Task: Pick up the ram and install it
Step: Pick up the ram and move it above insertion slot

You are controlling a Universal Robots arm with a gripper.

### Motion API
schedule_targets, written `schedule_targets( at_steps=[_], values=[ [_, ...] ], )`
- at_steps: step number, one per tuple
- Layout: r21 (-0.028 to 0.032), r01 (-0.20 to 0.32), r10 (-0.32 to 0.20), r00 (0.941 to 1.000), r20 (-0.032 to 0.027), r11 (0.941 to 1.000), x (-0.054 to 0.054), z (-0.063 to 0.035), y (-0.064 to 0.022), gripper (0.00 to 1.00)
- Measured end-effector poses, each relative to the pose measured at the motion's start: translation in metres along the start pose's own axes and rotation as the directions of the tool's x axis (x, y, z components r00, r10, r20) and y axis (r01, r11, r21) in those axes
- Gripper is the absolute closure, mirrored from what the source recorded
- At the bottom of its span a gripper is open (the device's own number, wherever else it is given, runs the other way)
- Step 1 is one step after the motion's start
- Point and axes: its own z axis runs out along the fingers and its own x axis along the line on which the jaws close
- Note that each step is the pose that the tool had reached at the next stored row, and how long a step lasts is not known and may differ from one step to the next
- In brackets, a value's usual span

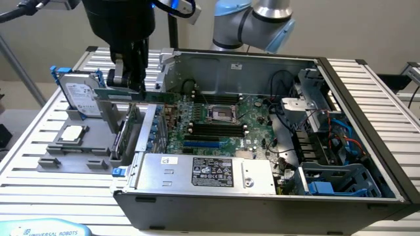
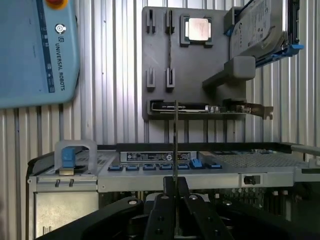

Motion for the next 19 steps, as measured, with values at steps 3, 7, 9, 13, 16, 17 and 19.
schedule_targets(
  at_steps=[3, 7, 9, 13, 16, 17, 19],
  values=[
    [-0.0001, 0.000, 0.000, 1.0000, 0.0009, 1.0000, 0.000, -0.0007, -0.0135, 0.87],
    [-0.0002, 0.000, 0.000, 1.0000, 0.0011, 1.0000, -0.001, -0.0016, -0.0317, 0.87],
    [-0.0002, 0.000, 0.000, 1.0000, 0.0011, 1.0000, -0.002, -0.0020, -0.0406, 0.87],
    [-0.0003, 0.000, 0.000, 1.0000, 0.0012, 1.0000, -0.004, -0.0021, -0.0590, 0.87],
    [-0.0004, 0.000, 0.000, 1.0000, 0.0012, 1.0000, -0.006, -0.0008, -0.0726, 0.87],
    [-0.0005, 0.000, 0.000, 1.0000, 0.0011, 1.0000, -0.008, 0.0002, -0.0772, 0.87],
    [-0.0005, 0.000, 0.000, 1.0000, 0.0012, 1.0000, -0.011, 0.0023, -0.0862, 0.87]
  ],
)
